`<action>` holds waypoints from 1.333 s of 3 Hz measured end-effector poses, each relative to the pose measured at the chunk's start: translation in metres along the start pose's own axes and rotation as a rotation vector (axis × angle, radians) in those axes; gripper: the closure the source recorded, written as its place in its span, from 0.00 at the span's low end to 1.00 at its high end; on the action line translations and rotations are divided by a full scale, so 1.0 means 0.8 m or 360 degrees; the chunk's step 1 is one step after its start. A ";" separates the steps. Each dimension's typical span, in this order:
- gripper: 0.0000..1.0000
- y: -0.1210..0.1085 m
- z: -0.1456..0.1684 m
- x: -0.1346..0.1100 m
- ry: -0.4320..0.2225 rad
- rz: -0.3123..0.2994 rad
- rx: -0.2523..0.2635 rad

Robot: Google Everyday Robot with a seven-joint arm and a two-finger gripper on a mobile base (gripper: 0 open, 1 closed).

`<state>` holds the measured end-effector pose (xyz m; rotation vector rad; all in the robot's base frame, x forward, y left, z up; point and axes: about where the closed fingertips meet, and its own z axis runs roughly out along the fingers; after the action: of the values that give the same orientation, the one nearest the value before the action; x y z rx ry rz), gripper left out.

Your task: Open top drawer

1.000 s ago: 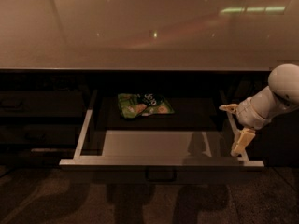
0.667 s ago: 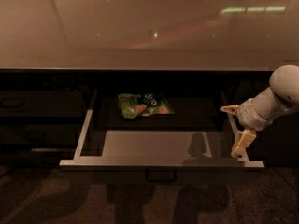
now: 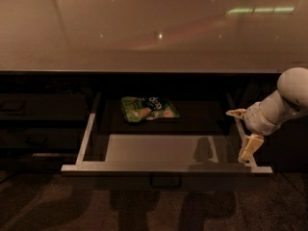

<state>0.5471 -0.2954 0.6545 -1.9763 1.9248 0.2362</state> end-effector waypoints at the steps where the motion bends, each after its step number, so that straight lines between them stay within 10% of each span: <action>1: 0.00 0.004 0.000 -0.002 0.0000 -0.0014 -0.0004; 4: 0.00 0.019 -0.011 -0.004 0.0025 -0.0078 0.0034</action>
Offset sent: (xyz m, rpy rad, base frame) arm -0.2056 -0.0164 -0.1051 0.0138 -0.0771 0.2379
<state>0.5310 -0.2954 0.6614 -2.0145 1.8778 0.1872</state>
